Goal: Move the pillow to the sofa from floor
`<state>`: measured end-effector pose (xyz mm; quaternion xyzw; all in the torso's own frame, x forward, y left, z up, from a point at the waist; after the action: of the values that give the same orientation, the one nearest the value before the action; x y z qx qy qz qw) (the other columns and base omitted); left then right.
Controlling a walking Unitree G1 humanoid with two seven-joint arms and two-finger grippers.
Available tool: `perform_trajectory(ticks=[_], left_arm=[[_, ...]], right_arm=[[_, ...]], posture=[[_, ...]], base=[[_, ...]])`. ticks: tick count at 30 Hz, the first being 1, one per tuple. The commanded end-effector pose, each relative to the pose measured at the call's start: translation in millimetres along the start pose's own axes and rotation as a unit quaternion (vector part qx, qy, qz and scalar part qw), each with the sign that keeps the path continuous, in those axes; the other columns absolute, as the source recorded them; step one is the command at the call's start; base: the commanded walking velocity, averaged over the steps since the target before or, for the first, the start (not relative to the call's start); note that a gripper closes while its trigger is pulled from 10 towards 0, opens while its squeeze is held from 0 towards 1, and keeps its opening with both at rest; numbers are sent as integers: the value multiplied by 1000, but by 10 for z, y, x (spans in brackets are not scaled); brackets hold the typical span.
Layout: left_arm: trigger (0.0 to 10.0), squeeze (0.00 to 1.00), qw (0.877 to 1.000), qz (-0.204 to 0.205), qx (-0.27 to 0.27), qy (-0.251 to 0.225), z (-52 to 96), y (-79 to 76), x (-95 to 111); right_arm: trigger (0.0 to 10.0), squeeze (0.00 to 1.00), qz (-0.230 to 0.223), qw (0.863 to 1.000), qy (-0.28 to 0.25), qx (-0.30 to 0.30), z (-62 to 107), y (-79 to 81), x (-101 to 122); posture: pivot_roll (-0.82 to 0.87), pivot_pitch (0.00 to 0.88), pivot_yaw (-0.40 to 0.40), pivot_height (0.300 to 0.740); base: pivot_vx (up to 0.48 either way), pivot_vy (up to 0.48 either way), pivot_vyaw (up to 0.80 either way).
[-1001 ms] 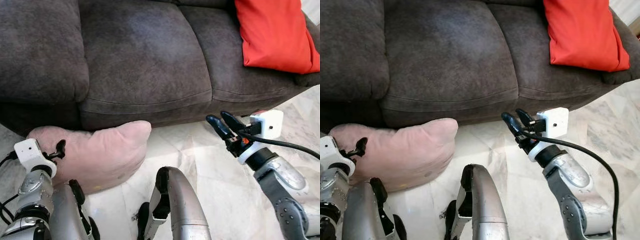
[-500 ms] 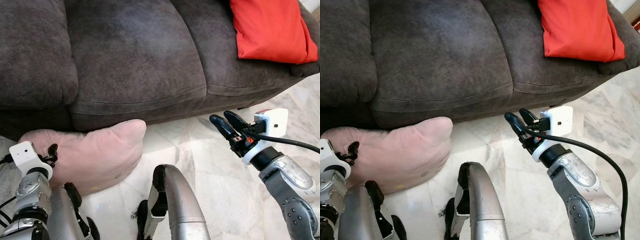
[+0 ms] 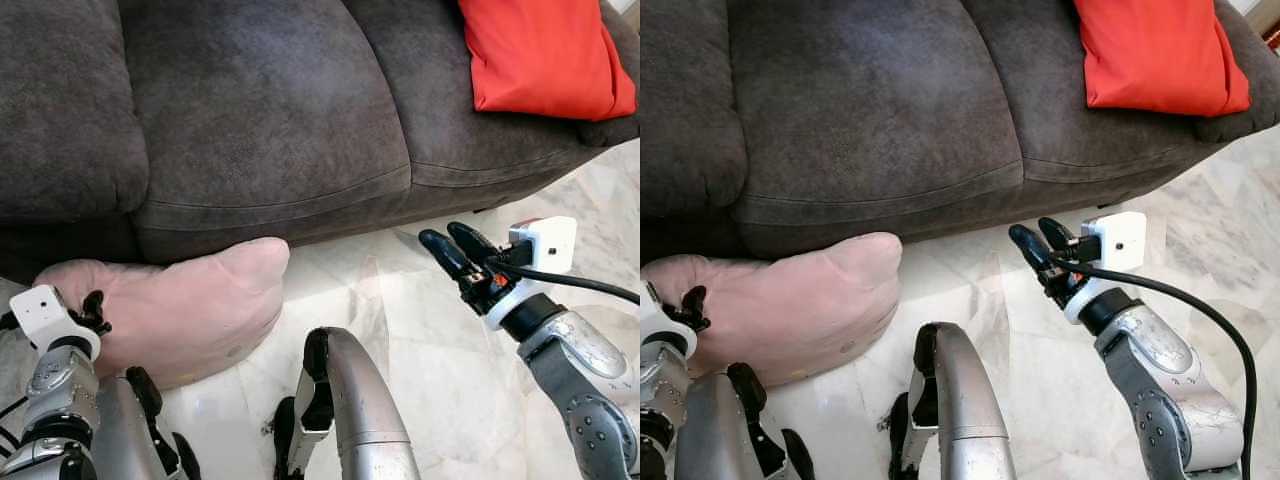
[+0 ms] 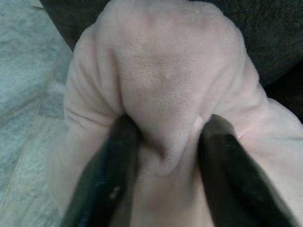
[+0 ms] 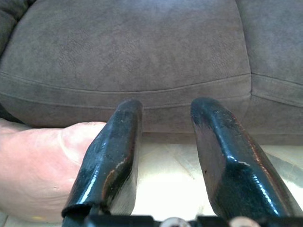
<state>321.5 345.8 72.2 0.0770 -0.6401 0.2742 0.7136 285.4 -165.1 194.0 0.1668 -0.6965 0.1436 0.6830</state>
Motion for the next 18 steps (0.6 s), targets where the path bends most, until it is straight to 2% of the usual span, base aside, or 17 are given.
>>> perform_trajectory(ticks=[1, 18], left_arm=[[0, 0, 1000, 2, 15, 22, 51, 124, -117], [0, 0, 1000, 11, -1, 1, 91, 126, -89]], right_arm=[[10000, 0, 7, 1000, 6, -20, 83, -76, -8], [10000, 0, -3, 1000, 11, -24, 72, -46, -105]], posture=[[-128, 428, -400, 496], [-99, 425, -400, 496]], base=[[0, 0, 0], [0, 0, 0]])
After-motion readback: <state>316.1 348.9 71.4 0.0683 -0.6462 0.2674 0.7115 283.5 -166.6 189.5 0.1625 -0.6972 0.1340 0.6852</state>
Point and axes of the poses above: a point about 5 cm out from each wrist's last joint towards the gripper, its own z axis pointing back from the gripper into the wrist, its own x axis along the axis of the wrist's last joint, y = z × x, the point moved 3 cm from there along -z, pointing out of the wrist towards the gripper, and after that the axes turned 5 degrees about z, right-handed, at the moved point
